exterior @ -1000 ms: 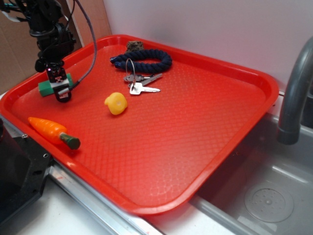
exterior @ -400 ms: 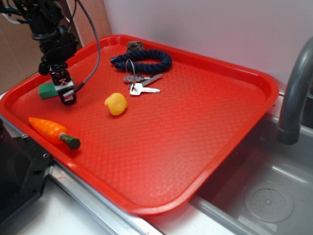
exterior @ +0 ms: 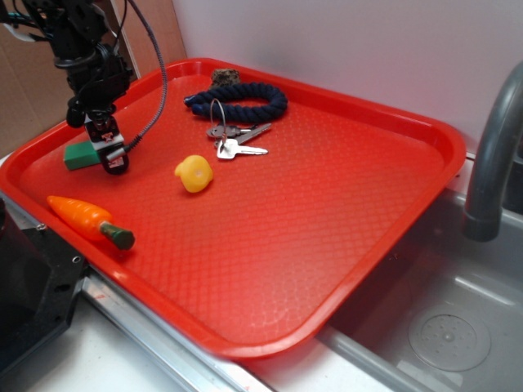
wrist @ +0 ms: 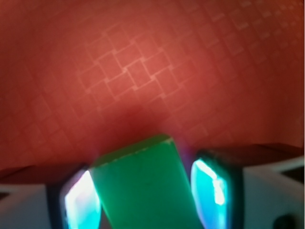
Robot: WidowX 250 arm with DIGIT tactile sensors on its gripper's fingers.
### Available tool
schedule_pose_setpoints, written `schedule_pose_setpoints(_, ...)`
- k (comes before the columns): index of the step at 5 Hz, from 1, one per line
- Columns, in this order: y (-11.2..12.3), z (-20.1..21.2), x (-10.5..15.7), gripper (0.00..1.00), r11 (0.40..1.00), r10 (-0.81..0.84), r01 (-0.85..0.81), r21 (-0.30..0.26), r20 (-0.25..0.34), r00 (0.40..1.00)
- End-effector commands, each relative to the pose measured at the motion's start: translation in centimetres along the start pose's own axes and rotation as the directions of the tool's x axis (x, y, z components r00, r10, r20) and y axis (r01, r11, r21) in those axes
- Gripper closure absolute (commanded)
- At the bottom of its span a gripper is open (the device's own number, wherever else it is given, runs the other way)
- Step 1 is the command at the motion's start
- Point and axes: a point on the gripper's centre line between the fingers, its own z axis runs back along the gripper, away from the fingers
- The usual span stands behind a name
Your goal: Grab the green block.
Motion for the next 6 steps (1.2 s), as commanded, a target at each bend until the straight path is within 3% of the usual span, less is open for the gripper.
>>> schedule_pose_setpoints(1, 0.7, 1.4, -0.6, 1.00, 0.979, 0.205, -0.205, 0.016, -0.024, 0.978)
schedule_pose_setpoints(2, -1.1, 6.5, -0.3, 1.00, 0.895, 0.437, -0.439, 0.084, 0.041, 0.899)
schedule_pose_setpoints(3, -5.0, 11.6, 1.7, 1.00, 0.824, 0.566, -0.567, 0.009, 0.055, 0.823)
schedule_pose_setpoints(4, -7.4, 16.6, 3.6, 1.00, 0.780, 0.624, -0.625, 0.027, 0.043, 0.781)
schedule_pose_setpoints(5, -9.8, 20.3, 5.1, 1.00, 0.812, 0.583, -0.583, -0.020, 0.036, 0.811)
schedule_pose_setpoints(6, -11.8, 21.9, 6.2, 1.00, 0.842, 0.539, -0.538, -0.025, 0.036, 0.842)
